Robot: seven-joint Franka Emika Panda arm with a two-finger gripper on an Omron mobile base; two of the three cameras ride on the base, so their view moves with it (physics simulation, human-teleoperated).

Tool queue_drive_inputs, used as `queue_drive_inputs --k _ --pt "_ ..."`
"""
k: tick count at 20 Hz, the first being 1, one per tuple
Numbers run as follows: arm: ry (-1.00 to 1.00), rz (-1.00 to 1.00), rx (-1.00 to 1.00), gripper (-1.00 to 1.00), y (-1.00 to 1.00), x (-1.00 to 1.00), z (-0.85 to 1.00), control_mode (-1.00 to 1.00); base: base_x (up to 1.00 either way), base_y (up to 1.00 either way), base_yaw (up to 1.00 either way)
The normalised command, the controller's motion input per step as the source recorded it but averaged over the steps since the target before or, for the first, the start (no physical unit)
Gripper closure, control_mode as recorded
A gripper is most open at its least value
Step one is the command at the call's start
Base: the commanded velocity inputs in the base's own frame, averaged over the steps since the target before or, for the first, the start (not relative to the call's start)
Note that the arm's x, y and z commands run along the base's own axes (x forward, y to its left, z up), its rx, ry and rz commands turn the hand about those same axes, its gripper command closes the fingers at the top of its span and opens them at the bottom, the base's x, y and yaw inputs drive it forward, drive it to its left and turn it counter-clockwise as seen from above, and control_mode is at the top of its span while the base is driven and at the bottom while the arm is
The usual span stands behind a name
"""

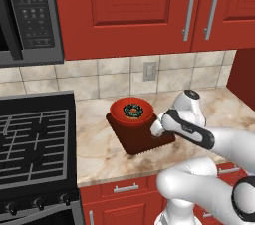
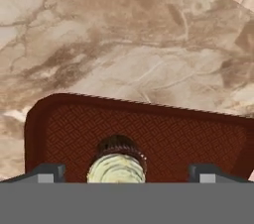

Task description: Place the bowl with donut and the cupcake onto the tray.

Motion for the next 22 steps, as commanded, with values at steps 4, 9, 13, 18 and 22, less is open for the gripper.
queue_drive_inputs --k 4,9,13,18,22 --pt "-0.07 0.0 0.0 -1.0 -0.07 -0.68 0.38 -1.0 0.0 0.0 0.0" --pt "-0.07 -0.02 0.0 -1.0 0.0 -0.71 0.44 -1.0 0.0 0.0 0.0" --pt "-0.06 -0.01 0.0 -1.0 -0.04 -0.69 0.56 -1.0 0.0 0.0 0.0" --pt "-0.02 -0.04 0.0 -1.0 -0.04 -0.52 0.59 -1.0 0.0 0.0 0.0" --pt "-0.01 -0.05 0.0 -1.0 -0.06 -0.45 0.51 -1.0 0.0 0.0 0.0"
